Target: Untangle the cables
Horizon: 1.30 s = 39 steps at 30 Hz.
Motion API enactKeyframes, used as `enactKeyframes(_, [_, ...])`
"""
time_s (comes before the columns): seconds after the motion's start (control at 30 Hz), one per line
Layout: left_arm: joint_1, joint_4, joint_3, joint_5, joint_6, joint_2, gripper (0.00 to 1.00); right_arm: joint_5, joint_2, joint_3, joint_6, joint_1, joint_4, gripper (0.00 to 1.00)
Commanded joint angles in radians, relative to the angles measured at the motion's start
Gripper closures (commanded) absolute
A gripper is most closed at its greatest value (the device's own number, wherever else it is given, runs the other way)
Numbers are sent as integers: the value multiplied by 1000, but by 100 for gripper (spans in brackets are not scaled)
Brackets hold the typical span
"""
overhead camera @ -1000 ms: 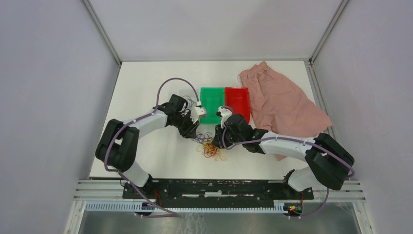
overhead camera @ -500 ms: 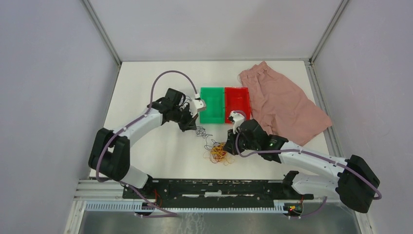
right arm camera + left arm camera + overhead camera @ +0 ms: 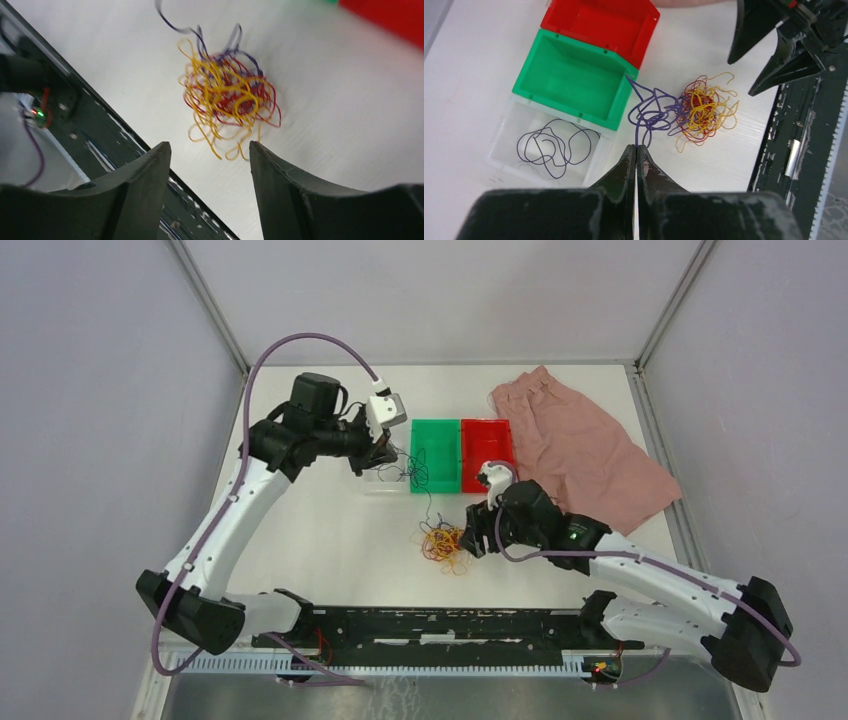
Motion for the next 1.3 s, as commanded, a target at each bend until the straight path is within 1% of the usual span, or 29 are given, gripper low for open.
enactKeyframes(0.0, [-2, -119, 93, 69, -41, -55, 97, 59, -76, 162, -59, 6, 119, 31])
enactKeyframes(0.1, [-3, -126, 120, 94, -61, -79, 97, 38, -58, 181, -63, 6, 261, 22])
enactKeyframes(0.23, [-4, -126, 156, 125, -90, -101, 97, -55, 51, 215, -39, 6, 409, 18])
enactKeyframes(0.33, [-4, -128, 184, 135, -112, -108, 97, -86, 151, 215, -28, 8, 502, 16])
enactKeyframes(0.43, [-4, -137, 228, 137, -118, -112, 97, -93, 220, 202, -24, 10, 578, 17])
enactKeyframes(0.5, [-4, -147, 260, 135, -121, -110, 97, -106, 264, 194, -17, 10, 638, 20])
enactKeyframes(0.57, [-4, -159, 289, 134, -125, -108, 97, -115, 311, 200, -11, 12, 665, 27])
enactKeyframes(0.6, [-4, -163, 303, 132, -127, -108, 97, -116, 331, 203, -6, 12, 672, 34])
enactKeyframes(0.7, [-4, -186, 343, 109, -115, -108, 97, -95, 348, 191, 3, 11, 691, 61])
enactKeyframes(0.8, [-5, -206, 370, 49, -72, -121, 97, -32, 313, 153, -7, 12, 679, 89])
enactKeyframes(0.87, [-5, -206, 370, 23, -55, -140, 97, 19, 274, 115, -8, 10, 682, 98])
enactKeyframes(0.9, [-5, -206, 366, 17, -46, -147, 97, 30, 255, 97, -6, 11, 687, 99])
enactKeyframes(1.0, [-4, -204, 361, -5, -19, -156, 97, 44, 215, 71, -3, 10, 692, 100])
enactKeyframes(1.1, [-5, -181, 355, -40, 0, -156, 97, 44, 203, 88, -2, 11, 677, 100])
enactKeyframes(1.13, [-4, -168, 347, -56, 1, -156, 97, 41, 206, 98, -1, 10, 676, 98])
enactKeyframes(1.17, [-5, -154, 334, -75, 2, -158, 97, 37, 211, 111, -2, 11, 677, 89])
enactKeyframes(1.23, [-5, -114, 296, -127, 5, -162, 97, 21, 232, 149, -5, 10, 676, 53])
enactKeyframes(1.27, [-4, -89, 270, -160, 6, -163, 97, 18, 242, 170, -6, 9, 664, 44])
